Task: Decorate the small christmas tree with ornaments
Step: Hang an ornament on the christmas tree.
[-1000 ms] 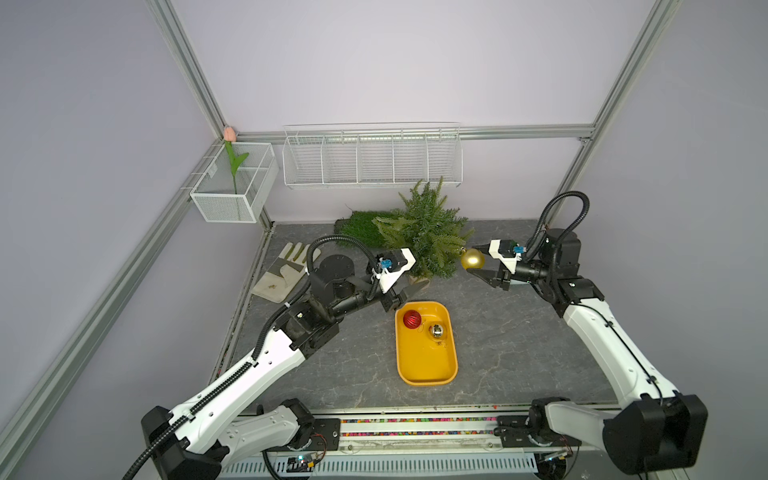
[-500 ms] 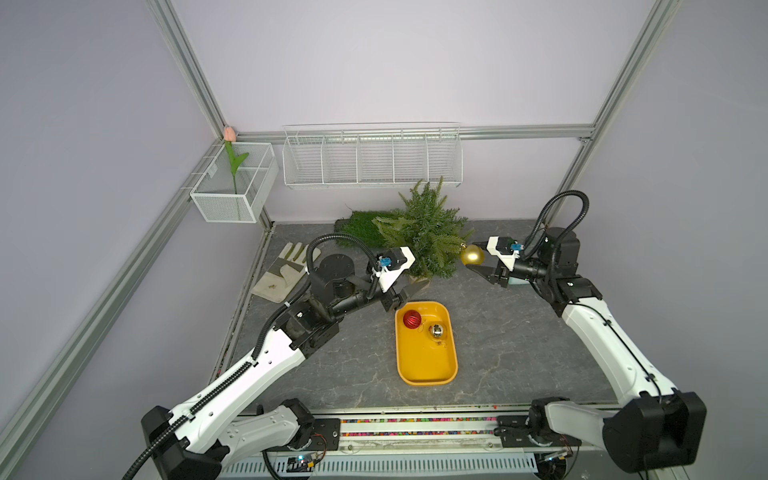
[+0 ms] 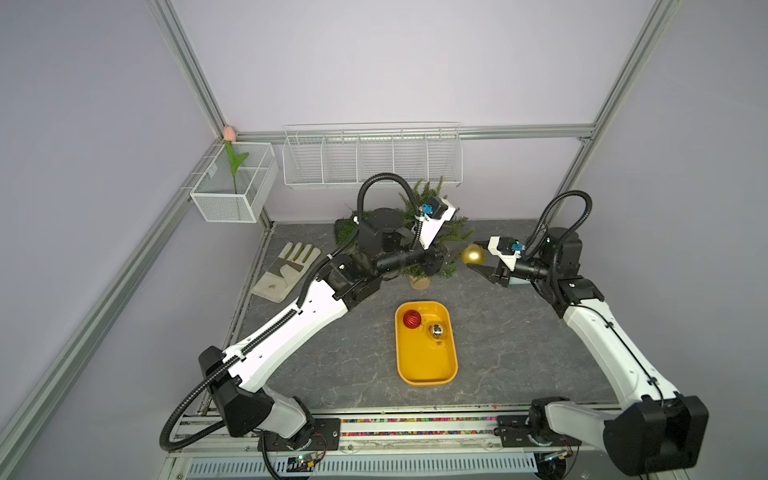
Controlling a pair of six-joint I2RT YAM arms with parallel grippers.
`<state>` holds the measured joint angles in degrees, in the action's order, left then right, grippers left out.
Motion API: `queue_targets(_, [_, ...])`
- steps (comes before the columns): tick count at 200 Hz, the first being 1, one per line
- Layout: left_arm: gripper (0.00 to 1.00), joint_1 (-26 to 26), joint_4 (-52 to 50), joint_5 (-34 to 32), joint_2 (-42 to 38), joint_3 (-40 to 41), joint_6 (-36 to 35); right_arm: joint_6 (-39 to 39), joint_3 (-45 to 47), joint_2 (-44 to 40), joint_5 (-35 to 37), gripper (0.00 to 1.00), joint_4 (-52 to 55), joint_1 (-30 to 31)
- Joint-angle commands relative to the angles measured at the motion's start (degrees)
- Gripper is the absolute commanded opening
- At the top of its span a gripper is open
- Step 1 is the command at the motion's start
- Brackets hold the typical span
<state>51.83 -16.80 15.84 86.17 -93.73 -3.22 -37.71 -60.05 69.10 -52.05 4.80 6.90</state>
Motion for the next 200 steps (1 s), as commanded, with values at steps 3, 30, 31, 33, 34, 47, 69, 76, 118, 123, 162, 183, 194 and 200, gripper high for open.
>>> queue_targets(3, [0.48,1.1,-8.1,-1.7,2.8,-3.9,3.8,-0.3,0.7,-1.5,0.2,0.57,-0.3,0.3])
queue_targets(30, [0.40,1.1,-9.3,-1.6,3.1,-3.4,5.5,-0.1,0.6,-1.4,-0.2,0.57,-0.4,0.3])
queue_targets(31, [0.40,1.1,-9.4,-1.5,3.1,-3.4,5.6,-0.1,0.6,-1.4,-0.2,0.57,-0.4,0.3])
queue_targets(33, [0.40,1.1,-9.5,-1.4,3.1,-3.2,5.7,-0.2,0.6,-1.4,-0.2,0.57,-0.4,0.3])
queue_targets(34, [0.40,1.1,-9.5,-1.3,3.1,-3.2,5.8,-0.2,0.6,-1.4,-0.2,0.57,-0.4,0.3])
queue_targets(47, [0.41,1.1,-9.5,-1.7,2.6,-2.2,7.0,-0.1,0.5,-1.4,-0.1,0.57,-0.1,0.3])
queue_targets(69, [0.42,1.1,-9.3,-3.3,2.7,-1.1,8.2,-0.2,0.5,-1.7,-0.4,0.57,0.0,0.3])
queue_targets(76, [0.42,1.1,-9.3,-3.4,3.0,-1.3,8.5,-0.2,0.5,-1.7,-0.4,0.57,0.0,0.3])
queue_targets(118, [0.38,1.1,-10.4,-3.0,6.2,-5.1,9.5,-0.9,0.8,-2.8,-0.7,0.56,0.6,0.4])
queue_targets(123, [0.37,1.1,-10.4,-2.9,6.4,-5.1,9.6,-1.1,0.7,-2.9,-0.9,0.56,0.9,0.5])
queue_targets(162, [0.33,1.1,-10.6,-2.7,6.7,-5.0,10.1,-1.5,0.5,-3.1,-1.0,0.56,1.8,0.6])
queue_targets(183, [0.35,0.9,-10.5,-4.5,6.0,-4.3,10.8,-1.5,0.5,-2.9,-1.1,0.56,1.9,0.6])
queue_targets(194, [0.36,0.6,-9.5,-5.2,5.1,-3.2,11.5,-1.4,0.4,-2.9,-1.1,0.57,1.9,0.6])
queue_targets(200, [0.37,0.3,-8.6,-5.2,4.5,-2.3,12.1,-1.5,0.4,-2.9,-1.0,0.56,1.9,0.6])
